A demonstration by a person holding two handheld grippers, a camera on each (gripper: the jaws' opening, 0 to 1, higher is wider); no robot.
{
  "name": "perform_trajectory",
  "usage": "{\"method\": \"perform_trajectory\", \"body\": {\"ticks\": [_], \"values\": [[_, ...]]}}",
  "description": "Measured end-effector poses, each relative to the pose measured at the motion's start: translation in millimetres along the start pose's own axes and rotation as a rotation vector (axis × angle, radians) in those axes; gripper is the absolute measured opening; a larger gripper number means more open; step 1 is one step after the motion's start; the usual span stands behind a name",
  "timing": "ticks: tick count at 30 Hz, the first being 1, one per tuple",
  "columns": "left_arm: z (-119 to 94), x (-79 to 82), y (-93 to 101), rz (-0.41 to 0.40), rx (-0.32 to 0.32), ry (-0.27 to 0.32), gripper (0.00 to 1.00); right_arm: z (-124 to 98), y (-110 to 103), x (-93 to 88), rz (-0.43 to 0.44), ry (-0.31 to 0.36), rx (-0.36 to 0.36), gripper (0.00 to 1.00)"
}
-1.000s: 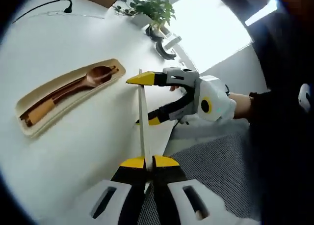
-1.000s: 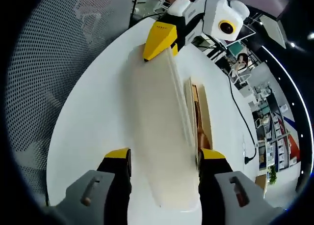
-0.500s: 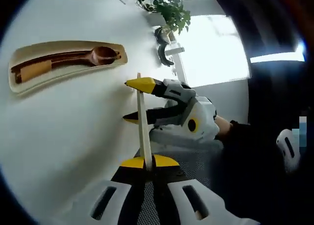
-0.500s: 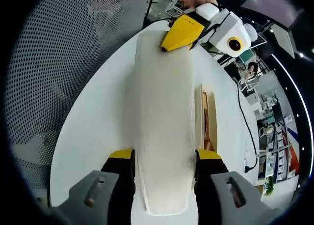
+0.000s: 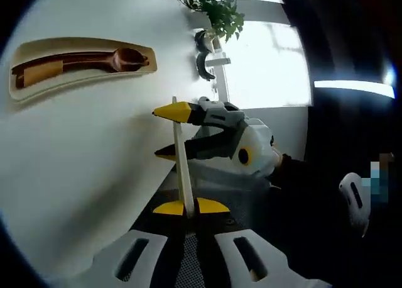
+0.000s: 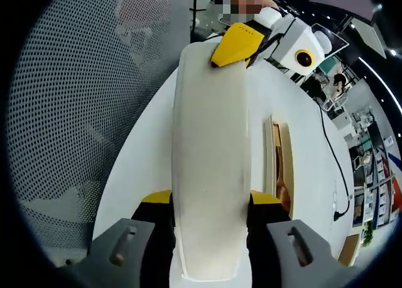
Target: Arrange the utensils inside the cutlery case until each visible utensil rests in its matching compartment.
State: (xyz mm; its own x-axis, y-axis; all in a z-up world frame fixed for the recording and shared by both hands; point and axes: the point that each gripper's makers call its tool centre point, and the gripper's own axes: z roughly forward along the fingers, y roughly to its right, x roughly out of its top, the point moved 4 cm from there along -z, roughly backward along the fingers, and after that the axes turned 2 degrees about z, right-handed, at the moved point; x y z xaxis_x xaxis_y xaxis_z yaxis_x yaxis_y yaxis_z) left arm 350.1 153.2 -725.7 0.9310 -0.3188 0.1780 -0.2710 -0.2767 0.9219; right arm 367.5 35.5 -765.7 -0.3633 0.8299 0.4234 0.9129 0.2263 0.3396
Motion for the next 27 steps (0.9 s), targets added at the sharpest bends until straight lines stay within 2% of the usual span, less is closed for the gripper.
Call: {"method": "perform_trajectory", "body": {"ticks": [1,2,4,5,9,11,12,16,19,21,22,24,26,27], "values": [[-1.0,3.1,-2.1,0.021,0.020,0.028,0.04,0.3,1.0,0.4,0.006,0.010,-0.003,0.42],[-4.5,4.8,-3.6,0.055,0.038,0.031,0.05,-0.8,2.5,0.4,0.031,0.019,-0.008,0.42],[-9.3,15.2,-7.3,0.107,0.088,0.097,0.06,-1.7,4.8,-1.2,0.094,0.014,-0.014,0.42],[-11.3,17.2,-5.5,0.104,0.080,0.106,0.06,-2.4,7.8,-0.5,0.105,0.022,-0.021,0.42],[-20.8,32.6,-4.2,0.162,0.110,0.216,0.07,-3.4,18.0,-1.5,0.140,0.020,-0.048,0.42],[-26.3,38.7,-8.5,0.223,0.157,0.257,0.08,-3.5,24.3,-1.9,0.165,0.021,-0.049,0.42],[-30.2,43.5,-11.3,0.255,0.201,0.297,0.09,-3.8,26.7,-1.8,0.167,0.023,-0.046,0.41],[-43.8,53.0,-18.4,0.261,0.263,0.364,0.11,-4.3,45.8,-5.1,0.123,0.007,-0.046,0.41],[-55.9,61.1,-21.8,0.287,0.316,0.436,0.14,-3.6,62.8,-6.3,0.168,0.005,-0.032,0.41],[-65.2,67.7,-25.2,0.304,0.359,0.509,0.20,-2.8,76.6,-4.9,0.199,0.023,-0.035,0.41],[-67.1,67.6,-25.4,0.296,0.359,0.519,0.19,-0.7,81.2,-2.5,0.222,0.044,-0.015,0.41],[-71.3,67.0,-27.3,0.266,0.354,0.525,0.19,4.1,90.2,-2.4,0.224,0.043,-0.001,0.41],[-76.2,69.0,-32.0,0.258,0.394,0.554,0.18,9.1,96.7,-3.0,0.218,0.038,0.015,0.41],[-79.2,70.0,-37.1,0.248,0.436,0.564,0.18,11.8,98.4,-3.9,0.228,0.032,0.035,0.41]]}}
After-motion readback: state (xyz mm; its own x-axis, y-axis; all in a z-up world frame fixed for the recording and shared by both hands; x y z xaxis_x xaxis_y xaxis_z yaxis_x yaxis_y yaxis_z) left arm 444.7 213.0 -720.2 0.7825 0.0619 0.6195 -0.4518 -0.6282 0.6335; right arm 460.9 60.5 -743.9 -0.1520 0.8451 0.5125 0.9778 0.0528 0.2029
